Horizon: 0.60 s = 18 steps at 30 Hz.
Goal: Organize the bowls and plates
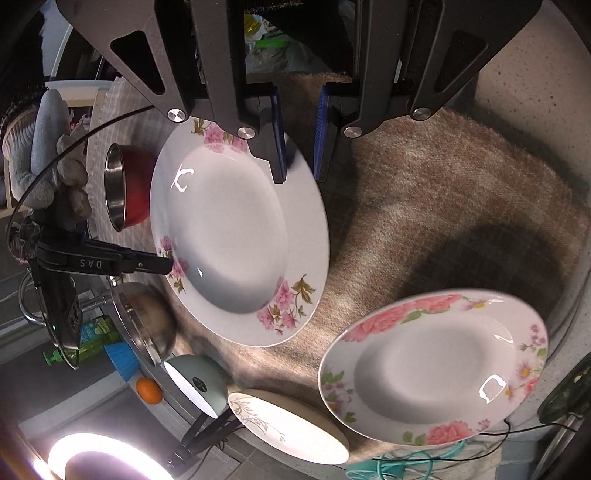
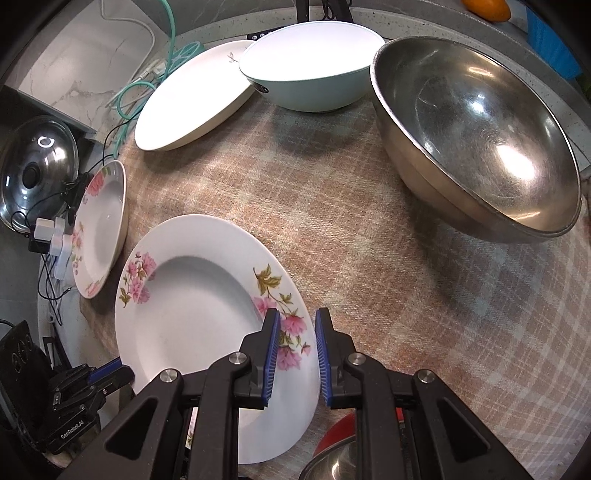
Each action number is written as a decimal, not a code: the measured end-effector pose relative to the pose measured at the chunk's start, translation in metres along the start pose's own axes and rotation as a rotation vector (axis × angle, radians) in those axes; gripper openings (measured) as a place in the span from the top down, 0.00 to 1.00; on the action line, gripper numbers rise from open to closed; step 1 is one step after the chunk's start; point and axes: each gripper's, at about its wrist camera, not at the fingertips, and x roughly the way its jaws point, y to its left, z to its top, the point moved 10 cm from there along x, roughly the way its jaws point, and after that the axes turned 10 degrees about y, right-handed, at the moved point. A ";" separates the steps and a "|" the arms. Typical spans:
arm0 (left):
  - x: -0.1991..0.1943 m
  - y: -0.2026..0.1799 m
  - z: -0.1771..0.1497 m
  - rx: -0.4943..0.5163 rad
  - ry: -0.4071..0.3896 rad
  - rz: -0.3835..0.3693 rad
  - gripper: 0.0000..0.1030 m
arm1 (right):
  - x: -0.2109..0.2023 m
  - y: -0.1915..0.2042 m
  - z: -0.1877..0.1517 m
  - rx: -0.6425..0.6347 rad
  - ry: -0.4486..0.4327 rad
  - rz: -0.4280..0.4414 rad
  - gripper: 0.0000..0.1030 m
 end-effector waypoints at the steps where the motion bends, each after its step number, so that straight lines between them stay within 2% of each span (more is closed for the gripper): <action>1: 0.000 -0.001 -0.002 0.002 0.002 0.000 0.87 | 0.000 0.000 0.000 -0.003 -0.001 -0.005 0.83; 18: 0.001 0.001 -0.004 -0.004 0.017 -0.004 0.87 | 0.001 0.003 -0.004 -0.012 -0.004 -0.010 0.83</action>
